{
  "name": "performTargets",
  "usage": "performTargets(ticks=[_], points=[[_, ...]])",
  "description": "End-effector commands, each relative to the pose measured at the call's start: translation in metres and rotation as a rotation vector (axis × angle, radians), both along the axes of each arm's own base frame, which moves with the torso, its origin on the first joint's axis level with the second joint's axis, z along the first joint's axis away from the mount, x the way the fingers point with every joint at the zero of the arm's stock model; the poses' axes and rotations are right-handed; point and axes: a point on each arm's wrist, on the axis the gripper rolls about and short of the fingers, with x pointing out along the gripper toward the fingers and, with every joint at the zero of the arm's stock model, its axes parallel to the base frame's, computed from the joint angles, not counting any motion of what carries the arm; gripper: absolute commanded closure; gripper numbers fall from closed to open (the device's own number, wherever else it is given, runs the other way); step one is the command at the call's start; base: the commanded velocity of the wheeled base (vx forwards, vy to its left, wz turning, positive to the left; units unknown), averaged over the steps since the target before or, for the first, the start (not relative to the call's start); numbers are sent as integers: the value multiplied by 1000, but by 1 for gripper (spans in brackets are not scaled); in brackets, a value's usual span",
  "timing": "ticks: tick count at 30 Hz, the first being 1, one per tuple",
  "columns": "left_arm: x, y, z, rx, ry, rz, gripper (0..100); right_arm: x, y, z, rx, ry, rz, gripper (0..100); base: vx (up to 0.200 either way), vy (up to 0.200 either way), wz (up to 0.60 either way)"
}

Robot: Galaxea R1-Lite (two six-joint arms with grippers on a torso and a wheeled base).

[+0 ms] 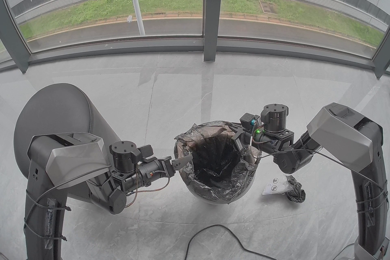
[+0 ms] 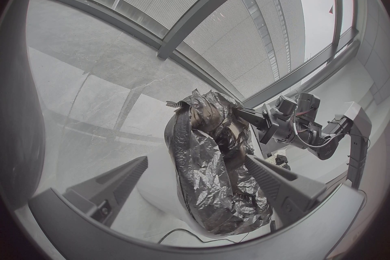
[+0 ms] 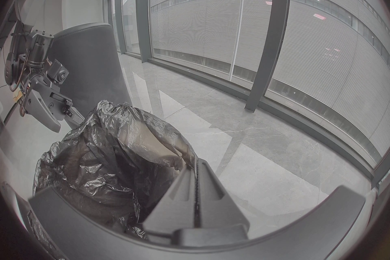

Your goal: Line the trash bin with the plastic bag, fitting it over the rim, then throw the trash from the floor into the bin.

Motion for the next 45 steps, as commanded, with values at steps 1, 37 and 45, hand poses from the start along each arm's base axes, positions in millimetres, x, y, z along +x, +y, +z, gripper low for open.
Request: performTargets(ticks=[1,37,45], points=[[3,5,-11,21,13,13,0,2,0,-3,0,-1,-6,100,0,0,0],[-5,15,-30,110,31,30,0,9,-3,-1,51,8,-79,0,0,0,0],[-11,16,-27,119,12,23,0,-51,-22,13,-6,122,-60,0,0,0,0]])
